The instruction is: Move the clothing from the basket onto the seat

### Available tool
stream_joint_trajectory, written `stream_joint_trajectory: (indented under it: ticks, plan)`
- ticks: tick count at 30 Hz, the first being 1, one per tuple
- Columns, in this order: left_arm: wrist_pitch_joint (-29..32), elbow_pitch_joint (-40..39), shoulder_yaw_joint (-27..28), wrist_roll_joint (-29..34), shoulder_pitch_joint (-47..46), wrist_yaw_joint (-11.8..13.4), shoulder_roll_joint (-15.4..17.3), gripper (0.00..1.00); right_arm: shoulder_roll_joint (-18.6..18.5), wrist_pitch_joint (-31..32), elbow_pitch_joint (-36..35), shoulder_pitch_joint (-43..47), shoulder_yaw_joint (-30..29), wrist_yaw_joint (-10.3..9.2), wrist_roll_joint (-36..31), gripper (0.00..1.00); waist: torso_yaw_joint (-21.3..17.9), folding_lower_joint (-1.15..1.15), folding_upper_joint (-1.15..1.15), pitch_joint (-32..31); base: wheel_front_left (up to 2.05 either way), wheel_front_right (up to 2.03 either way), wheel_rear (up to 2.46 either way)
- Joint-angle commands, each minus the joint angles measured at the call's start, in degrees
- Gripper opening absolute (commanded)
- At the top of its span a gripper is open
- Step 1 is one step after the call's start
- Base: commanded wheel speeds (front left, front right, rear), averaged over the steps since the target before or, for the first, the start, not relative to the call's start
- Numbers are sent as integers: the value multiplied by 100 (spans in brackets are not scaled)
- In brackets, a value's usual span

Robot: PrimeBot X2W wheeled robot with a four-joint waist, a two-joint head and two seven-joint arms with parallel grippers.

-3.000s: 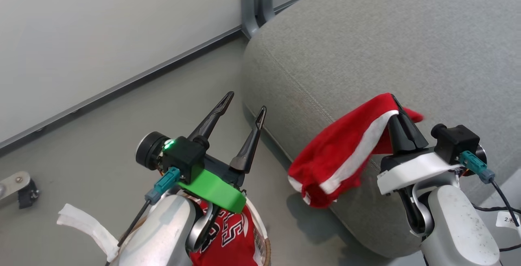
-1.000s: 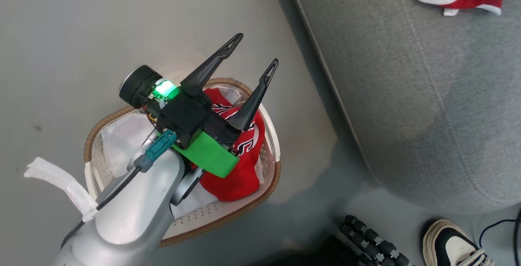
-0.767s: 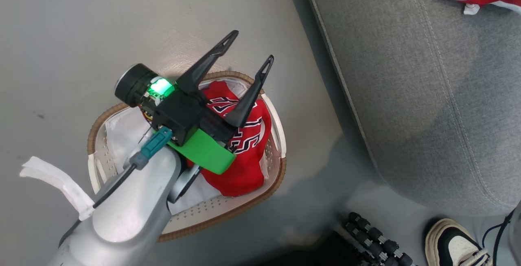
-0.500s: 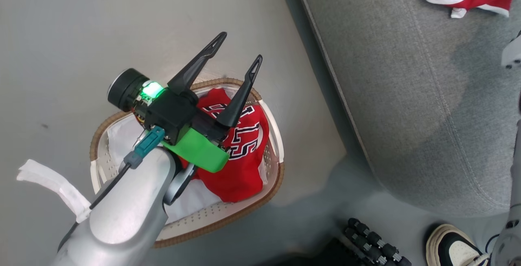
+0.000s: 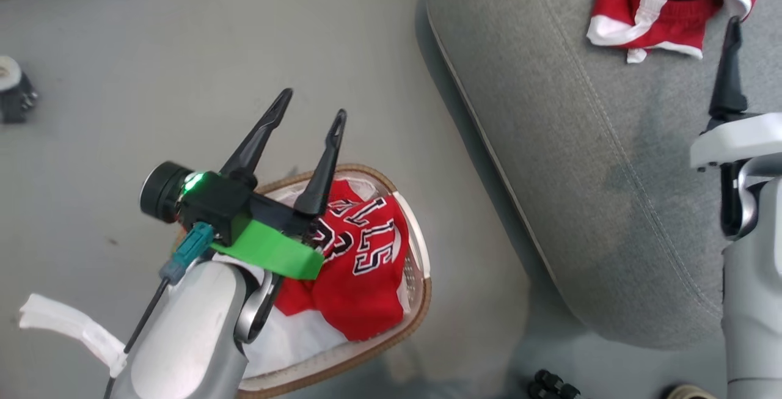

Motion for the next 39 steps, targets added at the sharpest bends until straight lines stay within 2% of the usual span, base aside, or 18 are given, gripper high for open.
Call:
stream_joint_trajectory:
  ticks: [1,14,24,32,39]
  plan:
    - [3,43,99,41,172,-17,-56,100,11,-10,-66,152,86,-6,98,100,290,0,0,-493,0,0,0]
    - [3,284,1327,336,990,-17,-475,100,82,-10,-397,803,1035,-6,705,100,1291,0,0,-1248,0,0,0]
    - [3,409,2234,596,1361,-17,-708,100,148,-9,-460,1260,1231,-6,813,100,1865,0,0,-1501,0,0,0]
    - [3,573,2627,690,1731,-17,-784,100,188,-10,-509,1766,1242,-6,865,100,2059,0,0,-1822,0,0,0]
    - [3,631,2837,729,2032,-17,-809,100,214,-9,-519,2146,1278,-6,936,100,2049,0,0,-2087,0,0,0]
